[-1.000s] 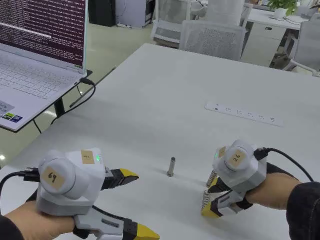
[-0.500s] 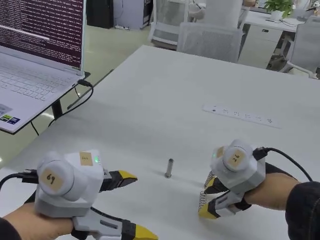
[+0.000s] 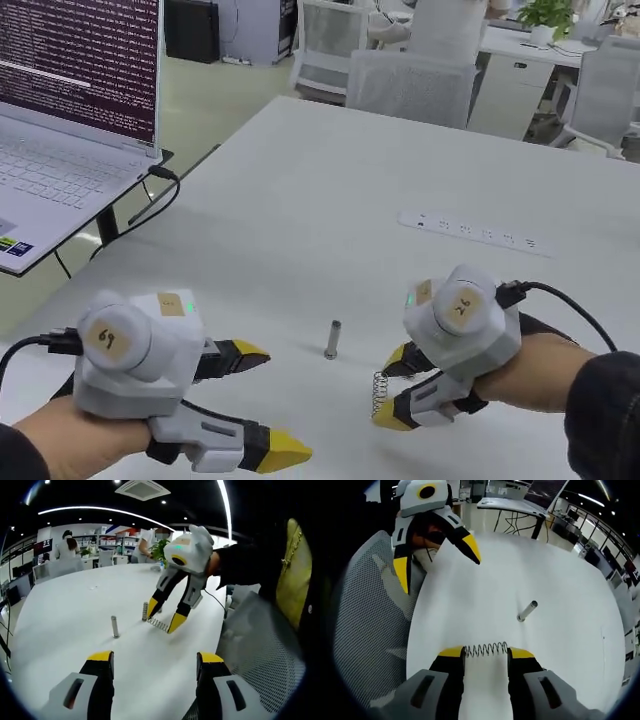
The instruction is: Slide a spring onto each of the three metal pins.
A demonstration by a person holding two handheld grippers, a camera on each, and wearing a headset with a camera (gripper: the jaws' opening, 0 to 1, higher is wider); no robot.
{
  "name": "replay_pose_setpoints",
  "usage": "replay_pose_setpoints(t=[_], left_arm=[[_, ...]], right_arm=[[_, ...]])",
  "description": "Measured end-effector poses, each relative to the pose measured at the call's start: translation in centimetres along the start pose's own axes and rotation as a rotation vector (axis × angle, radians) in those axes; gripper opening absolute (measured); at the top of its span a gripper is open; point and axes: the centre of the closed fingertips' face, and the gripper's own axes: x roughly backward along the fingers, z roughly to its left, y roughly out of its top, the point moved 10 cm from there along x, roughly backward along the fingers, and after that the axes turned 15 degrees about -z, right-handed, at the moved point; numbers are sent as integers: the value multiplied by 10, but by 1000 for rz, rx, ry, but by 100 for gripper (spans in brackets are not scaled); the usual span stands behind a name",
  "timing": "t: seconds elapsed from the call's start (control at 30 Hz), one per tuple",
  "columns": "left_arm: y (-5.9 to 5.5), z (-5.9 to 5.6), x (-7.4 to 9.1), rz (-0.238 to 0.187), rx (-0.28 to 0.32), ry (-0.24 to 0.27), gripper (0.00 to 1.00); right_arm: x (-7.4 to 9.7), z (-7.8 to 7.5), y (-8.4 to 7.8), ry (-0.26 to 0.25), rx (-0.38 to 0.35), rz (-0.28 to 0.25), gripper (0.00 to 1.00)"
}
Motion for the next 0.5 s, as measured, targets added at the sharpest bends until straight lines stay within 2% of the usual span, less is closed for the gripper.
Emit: replay_pose_setpoints(t=[0.1,0.23,0.33,0.5], left_arm=[[2,6,-3,3,29,9,61],[9,11,-8,-12,82,10,57],[12,12,-13,-18,112,2,56],[13,13,-24,-5,200,1,51]], right_arm=[[0,2,5,0,22,-11,31],[0,3,9,2,42,-22,31],[-1,4,11,3,54,-30,31],[0,6,13,3,79,-40,31]])
